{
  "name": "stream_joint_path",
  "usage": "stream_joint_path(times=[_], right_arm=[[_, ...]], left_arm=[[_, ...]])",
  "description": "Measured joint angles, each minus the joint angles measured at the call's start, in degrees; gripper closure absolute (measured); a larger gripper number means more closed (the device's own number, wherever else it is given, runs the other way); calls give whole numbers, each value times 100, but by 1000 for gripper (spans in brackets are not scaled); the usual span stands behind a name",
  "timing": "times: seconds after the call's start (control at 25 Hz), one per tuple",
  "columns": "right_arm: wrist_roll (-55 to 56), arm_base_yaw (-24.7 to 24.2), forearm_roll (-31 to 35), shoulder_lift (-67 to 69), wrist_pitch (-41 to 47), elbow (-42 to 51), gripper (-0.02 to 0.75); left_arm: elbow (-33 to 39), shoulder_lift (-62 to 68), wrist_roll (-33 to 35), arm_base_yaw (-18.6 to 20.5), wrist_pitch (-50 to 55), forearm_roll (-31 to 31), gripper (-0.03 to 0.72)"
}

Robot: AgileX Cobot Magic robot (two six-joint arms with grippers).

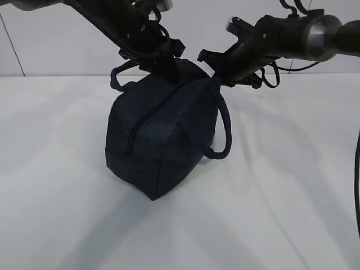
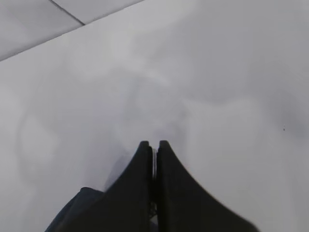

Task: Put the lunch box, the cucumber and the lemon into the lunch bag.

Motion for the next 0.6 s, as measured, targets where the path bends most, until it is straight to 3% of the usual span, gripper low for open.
stream_joint_path(times=[0.6], right_arm=[[-262,-70,441,218,226,-34,731]], left_arm=[[0,0,12,0,12,16,697]])
